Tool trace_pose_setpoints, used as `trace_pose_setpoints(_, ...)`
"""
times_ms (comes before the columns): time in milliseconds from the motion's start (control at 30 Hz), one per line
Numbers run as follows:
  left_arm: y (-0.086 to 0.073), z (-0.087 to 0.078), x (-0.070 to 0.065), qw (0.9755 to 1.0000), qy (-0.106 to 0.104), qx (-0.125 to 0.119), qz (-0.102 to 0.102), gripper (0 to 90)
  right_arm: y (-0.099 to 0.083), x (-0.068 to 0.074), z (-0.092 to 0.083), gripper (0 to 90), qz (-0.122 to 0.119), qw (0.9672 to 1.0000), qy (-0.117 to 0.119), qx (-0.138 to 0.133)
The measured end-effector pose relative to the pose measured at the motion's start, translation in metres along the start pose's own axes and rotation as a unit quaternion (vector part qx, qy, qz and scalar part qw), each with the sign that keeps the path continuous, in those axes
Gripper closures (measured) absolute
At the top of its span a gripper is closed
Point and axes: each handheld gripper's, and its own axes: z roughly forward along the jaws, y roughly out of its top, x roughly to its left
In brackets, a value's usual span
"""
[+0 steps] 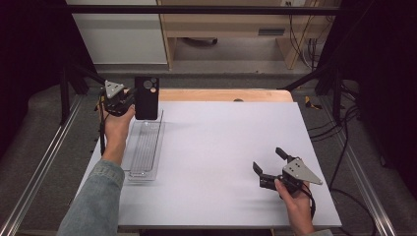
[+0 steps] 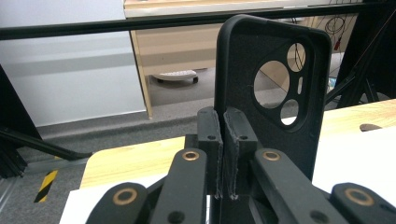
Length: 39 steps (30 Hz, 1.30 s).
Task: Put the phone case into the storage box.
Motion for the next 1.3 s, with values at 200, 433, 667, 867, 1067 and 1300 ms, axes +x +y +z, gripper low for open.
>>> trace_pose_setpoints(200, -0.002, 0.005, 0.0, 0.9999, -0.001, 0.011, 0.0, 85.8, 0.0, 0.0, 0.0, 4.9, 0.002, 1.0, 0.0, 0.001)
trace_pose_setpoints(433, -0.004, 0.009, 0.0, 0.9998, 0.001, 0.022, 0.004, 85.8, 0.0, -0.001, 0.0, 4.9, 0.002, 1.0, 0.0, 0.001)
trace_pose_setpoints(667, -0.006, 0.011, 0.001, 0.9996, 0.002, 0.027, 0.005, 85.8, 0.0, -0.001, 0.0, 4.9, 0.0, 1.0, 0.001, 0.001)
trace_pose_setpoints(867, -0.008, 0.013, -0.001, 0.9994, 0.001, 0.034, 0.007, 85.8, 0.0, -0.001, 0.0, 4.9, 0.0, 1.0, 0.001, 0.0)
trace_pose_setpoints(1067, -0.009, 0.015, -0.002, 0.9992, -0.001, 0.039, 0.011, 85.7, 0.0, -0.002, 0.0, 4.9, 0.001, 1.0, 0.001, 0.0)
trace_pose_setpoints(1300, -0.011, 0.017, -0.003, 0.9987, -0.001, 0.046, 0.022, 85.7, 0.0, -0.002, 0.0, 4.9, 0.0, 1.0, 0.001, 0.001)
